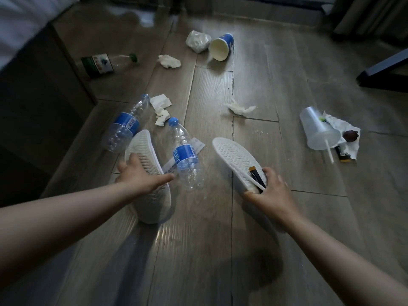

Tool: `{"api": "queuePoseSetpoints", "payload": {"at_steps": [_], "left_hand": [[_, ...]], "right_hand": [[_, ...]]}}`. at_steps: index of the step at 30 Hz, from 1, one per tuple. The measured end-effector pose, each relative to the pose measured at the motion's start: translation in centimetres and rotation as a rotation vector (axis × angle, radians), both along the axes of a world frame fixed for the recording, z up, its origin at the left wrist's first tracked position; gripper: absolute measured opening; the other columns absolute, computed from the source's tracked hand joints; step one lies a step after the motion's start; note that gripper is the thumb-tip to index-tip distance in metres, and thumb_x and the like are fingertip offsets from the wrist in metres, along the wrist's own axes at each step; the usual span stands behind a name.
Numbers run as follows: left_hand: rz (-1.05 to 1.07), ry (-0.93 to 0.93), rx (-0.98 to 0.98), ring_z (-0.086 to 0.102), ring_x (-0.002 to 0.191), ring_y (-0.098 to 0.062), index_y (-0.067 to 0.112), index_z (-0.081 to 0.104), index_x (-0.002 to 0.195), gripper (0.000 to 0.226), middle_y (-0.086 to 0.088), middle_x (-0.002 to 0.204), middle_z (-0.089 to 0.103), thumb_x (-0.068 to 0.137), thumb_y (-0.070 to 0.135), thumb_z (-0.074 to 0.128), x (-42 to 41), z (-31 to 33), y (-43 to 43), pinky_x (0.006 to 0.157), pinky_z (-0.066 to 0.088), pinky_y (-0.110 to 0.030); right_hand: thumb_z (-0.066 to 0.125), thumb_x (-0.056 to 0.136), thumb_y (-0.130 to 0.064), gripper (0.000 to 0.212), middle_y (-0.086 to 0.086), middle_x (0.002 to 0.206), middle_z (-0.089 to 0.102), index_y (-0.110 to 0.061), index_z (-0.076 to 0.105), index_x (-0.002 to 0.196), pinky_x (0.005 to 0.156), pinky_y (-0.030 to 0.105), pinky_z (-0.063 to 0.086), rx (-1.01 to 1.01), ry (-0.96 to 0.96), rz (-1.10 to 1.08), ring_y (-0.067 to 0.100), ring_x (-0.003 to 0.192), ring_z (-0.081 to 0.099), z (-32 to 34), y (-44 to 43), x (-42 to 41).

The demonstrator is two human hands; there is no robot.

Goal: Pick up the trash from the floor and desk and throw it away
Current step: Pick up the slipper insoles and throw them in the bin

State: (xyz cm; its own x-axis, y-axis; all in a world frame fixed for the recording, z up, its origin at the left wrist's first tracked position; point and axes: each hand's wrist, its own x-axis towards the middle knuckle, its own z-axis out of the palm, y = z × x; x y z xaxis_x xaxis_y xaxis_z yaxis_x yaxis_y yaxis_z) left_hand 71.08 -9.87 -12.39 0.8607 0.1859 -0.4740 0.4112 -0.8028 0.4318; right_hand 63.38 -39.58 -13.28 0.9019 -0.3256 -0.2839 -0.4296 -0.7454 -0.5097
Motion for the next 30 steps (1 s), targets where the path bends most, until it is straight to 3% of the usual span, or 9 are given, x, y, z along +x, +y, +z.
{"api": "queuePoseSetpoints", "payload": {"at_steps": [3,7,10,14,20,25,30], "left_hand": [[0.010,0.058,-0.026,0.027,0.135,-0.043,0.022,-0.004,0.151,0.128,-0.019,0.152,0.010,0.061,0.057,0.080,0.0,-0.8,-0.2,0.105,0.036,-0.054],[-0.031,0.065,-0.013,0.032,0.131,-0.044,0.025,-0.004,0.151,0.123,-0.020,0.148,0.013,0.065,0.049,0.081,0.1,-1.1,-0.1,0.103,0.038,-0.055],[-0.077,0.061,-0.005,0.028,0.132,-0.043,0.029,-0.002,0.150,0.129,-0.015,0.148,0.011,0.058,0.049,0.085,-0.2,-1.3,-0.2,0.104,0.038,-0.054],[-0.039,0.141,-0.053,0.018,0.138,-0.046,0.032,-0.013,0.149,0.140,-0.018,0.152,0.003,0.052,0.054,0.086,0.2,-1.4,-0.4,0.107,0.032,-0.057],[-0.023,0.120,-0.035,0.035,0.128,-0.048,0.033,-0.013,0.149,0.134,-0.023,0.147,0.019,0.060,0.040,0.086,0.9,-1.7,-0.1,0.102,0.040,-0.057],[0.047,0.060,-0.202,0.047,0.120,-0.039,0.030,0.001,0.150,0.127,-0.017,0.140,0.040,0.058,0.031,0.088,0.7,-2.3,1.7,0.100,0.043,-0.054],[0.007,0.098,-0.264,0.047,0.122,-0.037,0.033,-0.001,0.151,0.124,-0.014,0.144,0.037,0.062,0.030,0.086,0.7,-2.2,3.4,0.100,0.043,-0.053]], "right_hand": [[0.067,0.062,-0.049,0.085,0.003,0.128,0.051,-0.026,0.038,0.138,0.099,0.047,0.043,-0.003,0.008,-0.011,0.025,0.117,0.046,0.3,-0.1,-0.3],[0.069,0.062,-0.049,0.087,0.004,0.131,0.050,-0.025,0.037,0.139,0.100,0.048,0.042,-0.005,0.017,-0.020,0.025,0.119,0.045,0.6,-0.2,-0.6],[0.070,0.065,-0.047,0.087,0.005,0.133,0.049,-0.023,0.036,0.141,0.101,0.047,0.041,-0.014,0.029,-0.025,0.026,0.120,0.045,0.7,-0.4,-0.7],[0.072,0.067,-0.046,0.087,0.007,0.134,0.048,-0.021,0.035,0.142,0.100,0.048,0.042,-0.015,0.057,-0.028,0.027,0.120,0.047,0.6,-0.6,-0.9],[0.072,0.066,-0.047,0.088,0.007,0.132,0.048,-0.022,0.035,0.141,0.099,0.049,0.043,-0.001,0.049,-0.032,0.027,0.118,0.047,0.7,-0.7,-1.0],[0.071,0.068,-0.046,0.084,0.007,0.133,0.048,-0.022,0.036,0.141,0.101,0.046,0.041,0.001,0.059,-0.051,0.028,0.120,0.046,0.5,-0.8,-1.1],[0.070,0.070,-0.042,0.082,0.007,0.135,0.048,-0.021,0.036,0.141,0.104,0.045,0.039,0.018,0.057,-0.055,0.028,0.123,0.044,0.2,-0.5,-1.0]]}}
